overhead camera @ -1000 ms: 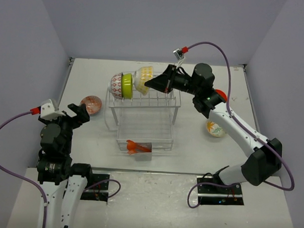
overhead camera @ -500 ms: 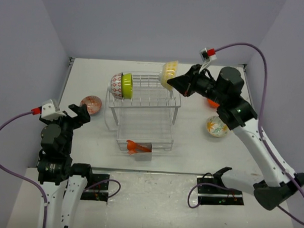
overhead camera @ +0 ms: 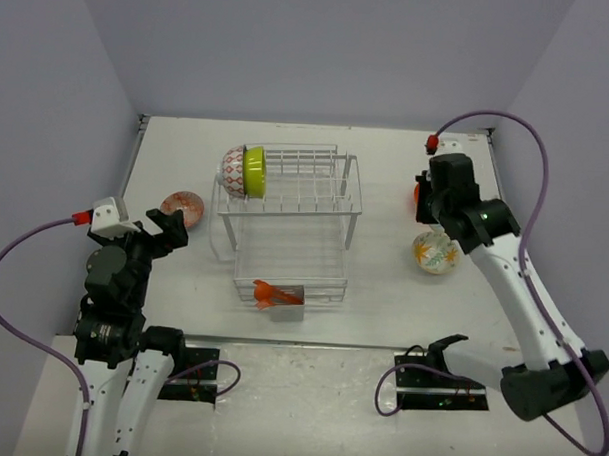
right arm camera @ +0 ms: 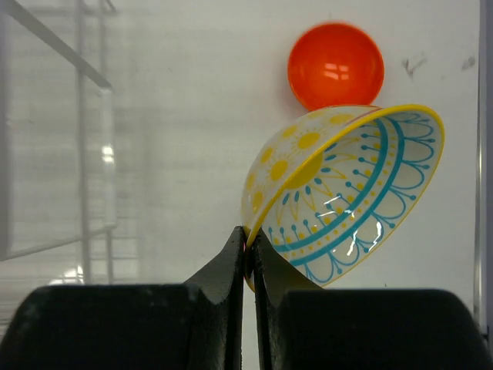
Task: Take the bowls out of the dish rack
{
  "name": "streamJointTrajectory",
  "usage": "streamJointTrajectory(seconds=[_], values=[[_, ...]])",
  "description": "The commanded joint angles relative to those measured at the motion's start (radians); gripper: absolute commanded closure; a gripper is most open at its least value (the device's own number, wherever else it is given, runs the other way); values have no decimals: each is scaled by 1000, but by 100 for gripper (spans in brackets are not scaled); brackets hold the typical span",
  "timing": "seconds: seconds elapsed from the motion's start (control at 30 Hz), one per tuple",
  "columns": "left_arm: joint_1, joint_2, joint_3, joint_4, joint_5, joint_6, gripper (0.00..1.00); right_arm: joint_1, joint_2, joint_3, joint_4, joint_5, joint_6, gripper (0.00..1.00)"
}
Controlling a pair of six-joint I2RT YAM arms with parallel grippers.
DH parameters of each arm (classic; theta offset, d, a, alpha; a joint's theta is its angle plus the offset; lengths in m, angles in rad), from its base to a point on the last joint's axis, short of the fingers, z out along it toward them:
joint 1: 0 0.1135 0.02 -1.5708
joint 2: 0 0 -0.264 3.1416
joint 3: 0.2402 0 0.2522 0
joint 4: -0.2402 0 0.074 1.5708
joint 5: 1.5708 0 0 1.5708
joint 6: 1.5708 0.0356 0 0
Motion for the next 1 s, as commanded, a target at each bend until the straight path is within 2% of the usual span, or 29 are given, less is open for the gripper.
streamJointTrajectory(seconds=[0.0, 0.2, 0.63, 0.97], values=[[-23, 11, 4, 17, -2, 24, 0, -13, 98, 9, -106, 81, -20, 100], [-39, 8, 2, 20, 11, 27, 0, -12, 184, 78, -197, 144, -2, 100], [-54, 17, 2, 19, 18, 28, 0, -9, 180, -18, -152, 161, -68, 100], [-100, -10, 1, 20, 15, 28, 0, -10, 308, -101, -175, 129, -11, 99]])
